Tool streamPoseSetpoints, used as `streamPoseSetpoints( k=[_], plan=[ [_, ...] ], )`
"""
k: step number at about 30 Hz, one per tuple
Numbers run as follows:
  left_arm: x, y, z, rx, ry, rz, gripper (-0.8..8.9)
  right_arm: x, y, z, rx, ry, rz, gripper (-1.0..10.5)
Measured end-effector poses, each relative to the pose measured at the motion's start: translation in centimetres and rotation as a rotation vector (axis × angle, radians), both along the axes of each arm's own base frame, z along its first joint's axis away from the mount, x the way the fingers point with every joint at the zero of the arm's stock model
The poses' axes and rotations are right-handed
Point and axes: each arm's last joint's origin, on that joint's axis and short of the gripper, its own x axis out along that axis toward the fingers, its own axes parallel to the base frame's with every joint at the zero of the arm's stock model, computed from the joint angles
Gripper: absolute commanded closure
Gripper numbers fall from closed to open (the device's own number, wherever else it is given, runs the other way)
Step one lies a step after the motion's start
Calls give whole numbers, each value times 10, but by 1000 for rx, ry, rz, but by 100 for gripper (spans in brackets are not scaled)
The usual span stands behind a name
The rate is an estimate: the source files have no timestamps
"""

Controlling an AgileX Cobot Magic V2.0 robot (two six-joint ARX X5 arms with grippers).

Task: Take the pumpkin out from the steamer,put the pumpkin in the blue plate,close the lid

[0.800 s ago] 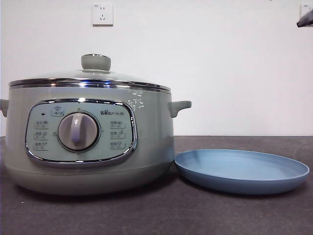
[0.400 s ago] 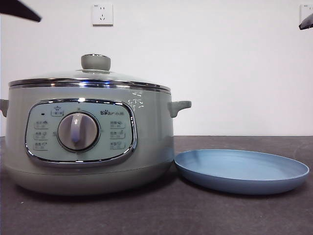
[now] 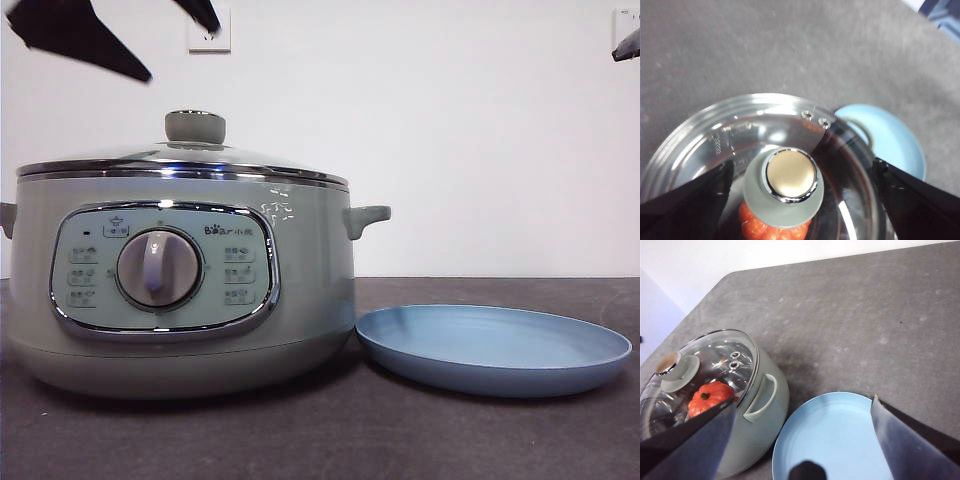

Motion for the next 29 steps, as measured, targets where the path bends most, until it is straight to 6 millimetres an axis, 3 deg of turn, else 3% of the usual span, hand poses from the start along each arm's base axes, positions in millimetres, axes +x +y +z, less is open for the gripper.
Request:
streamPoseSetpoints(
  k=[7,13,18,23,29],
  plan=[
    [18,-17,-24,107,42,-1,347,0,0,0,0,0,0,501],
    [23,-26,-33,144,48,-30,360,0,0,0,0,1,0,501],
    [22,-30,-34,161,36,-57,637,0,0,0,-1,2,-1,501],
    [22,-29,-35,189,19,-59,829,0,0,0,-1,3,-1,501],
    [22,-29,-34,197,12,-62,822,0,0,0,-1,3,-1,502]
  ],
)
